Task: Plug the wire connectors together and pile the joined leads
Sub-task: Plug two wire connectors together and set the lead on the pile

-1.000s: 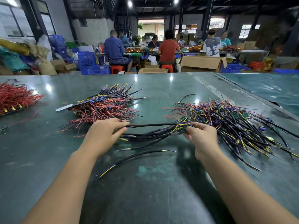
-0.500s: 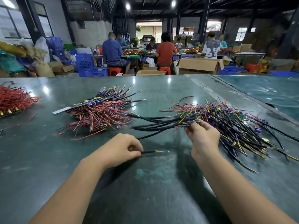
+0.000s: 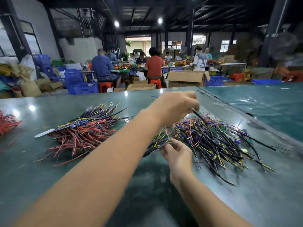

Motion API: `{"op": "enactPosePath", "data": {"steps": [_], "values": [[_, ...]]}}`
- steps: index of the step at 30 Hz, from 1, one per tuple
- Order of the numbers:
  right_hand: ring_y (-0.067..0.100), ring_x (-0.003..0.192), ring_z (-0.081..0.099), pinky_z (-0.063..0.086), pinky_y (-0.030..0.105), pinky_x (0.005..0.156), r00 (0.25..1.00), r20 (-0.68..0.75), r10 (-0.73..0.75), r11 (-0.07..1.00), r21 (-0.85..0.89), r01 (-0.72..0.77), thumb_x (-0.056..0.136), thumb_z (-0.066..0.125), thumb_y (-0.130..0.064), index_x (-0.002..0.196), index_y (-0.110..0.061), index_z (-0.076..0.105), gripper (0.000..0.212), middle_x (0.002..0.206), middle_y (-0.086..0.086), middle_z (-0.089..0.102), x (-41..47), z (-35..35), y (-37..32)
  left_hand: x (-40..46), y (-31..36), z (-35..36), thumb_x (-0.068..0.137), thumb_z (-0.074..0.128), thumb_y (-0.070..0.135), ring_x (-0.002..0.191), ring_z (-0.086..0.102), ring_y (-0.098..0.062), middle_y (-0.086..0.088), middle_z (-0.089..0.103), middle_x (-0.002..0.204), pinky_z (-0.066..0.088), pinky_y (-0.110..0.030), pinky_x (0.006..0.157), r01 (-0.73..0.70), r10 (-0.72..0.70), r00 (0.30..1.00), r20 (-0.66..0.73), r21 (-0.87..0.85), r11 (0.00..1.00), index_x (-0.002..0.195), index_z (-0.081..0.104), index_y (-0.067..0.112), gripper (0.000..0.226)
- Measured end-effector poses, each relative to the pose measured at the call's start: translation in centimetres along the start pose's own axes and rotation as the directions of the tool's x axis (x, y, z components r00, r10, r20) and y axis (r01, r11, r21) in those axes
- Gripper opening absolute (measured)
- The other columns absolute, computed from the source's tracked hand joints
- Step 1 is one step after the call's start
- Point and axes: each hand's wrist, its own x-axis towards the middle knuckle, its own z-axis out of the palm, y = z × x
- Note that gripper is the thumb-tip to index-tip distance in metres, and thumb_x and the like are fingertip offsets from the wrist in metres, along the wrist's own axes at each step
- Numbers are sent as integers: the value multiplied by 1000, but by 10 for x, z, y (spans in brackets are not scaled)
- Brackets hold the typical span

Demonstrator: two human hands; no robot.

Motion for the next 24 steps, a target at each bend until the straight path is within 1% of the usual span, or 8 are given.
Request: {"op": "enactPosePath", "data": {"steps": [2, 4, 7, 10, 14, 18, 21, 24], "values": [[12, 61, 58, 55, 18, 57, 1000, 13, 13, 998, 54, -13, 88, 53, 11, 79, -9, 60, 24, 66, 0, 62, -1, -2, -6, 2, -6, 16, 96, 53, 21, 102, 59, -17, 6, 58, 123, 47, -31, 82, 184, -183, 975, 123, 2, 983, 119, 64, 24, 25], [12, 61, 59, 56, 18, 59, 1000, 26, 14, 996, 86, -16, 86, 53, 14, 78, -4, 61, 21, 67, 4, 63, -1, -4, -9, -23, -2, 22, 93, 57, 17, 81, 58, -15, 1, 64, 112, 48, -30, 78, 279, -289, 957, -9, -225, 933, 115, 67, 20, 24], [20, 74, 61, 56, 30, 72, 999, 26, 25, 994, 105, -27, 84, 54, 14, 87, 3, 65, 16, 82, 16, 66, -2, 0, -9, -92, 18, 28, 87, 64, 17, 59, 52, -7, 4, 70, 83, 43, -21, 58, 228, -398, 906, -143, -627, 745, 95, 72, 20, 12], [20, 75, 59, 57, 26, 68, 1000, -4, 8, 988, 156, -8, 87, 53, 11, 106, 7, 60, 20, 85, 14, 63, -6, 7, -9, -158, 38, 47, 84, 60, 40, 55, 48, -2, -1, 68, 67, 39, -26, 52, 421, -500, 858, 120, -720, 551, 83, 72, 20, 23], [14, 77, 60, 58, 20, 70, 1000, 10, -8, 961, 276, 5, 89, 54, 10, 103, 0, 57, 17, 83, 8, 61, -21, 17, -12, -182, 26, 67, 97, 43, 43, 69, 54, -7, -4, 66, 74, 49, -34, 69, 699, -689, 650, 319, -605, 380, 78, 66, 10, 45], [19, 84, 64, 58, 24, 76, 991, 136, 0, 935, 353, -49, 89, 54, 9, 113, 6, 54, 24, 97, 16, 62, -31, 16, -14, -158, 24, 71, 98, 42, 37, 93, 56, 2, 25, 67, 84, 44, -25, 86, 600, -776, 567, 276, -784, 160, 79, 61, 25, 30], [18, 85, 62, 57, 24, 80, 975, 217, 51, 940, 319, -120, 88, 54, 11, 112, 5, 53, 25, 100, 16, 61, -36, 16, -9, -144, 26, 74, 95, 53, 31, 95, 62, -15, -1, 72, 99, 50, -40, 91, 477, -880, 418, 225, -879, 2, 94, 65, 11, 23], [16, 82, 59, 56, 25, 73, 927, 347, 140, 984, 53, -168, 88, 57, 7, 102, 0, 55, 16, 99, 15, 61, -47, 18, 5, -146, 22, 72, 93, 57, 21, 85, 61, -17, -6, 70, 87, 52, -30, 79, 310, -951, 278, 137, -950, -46, 86, 60, 9, 14]]}}
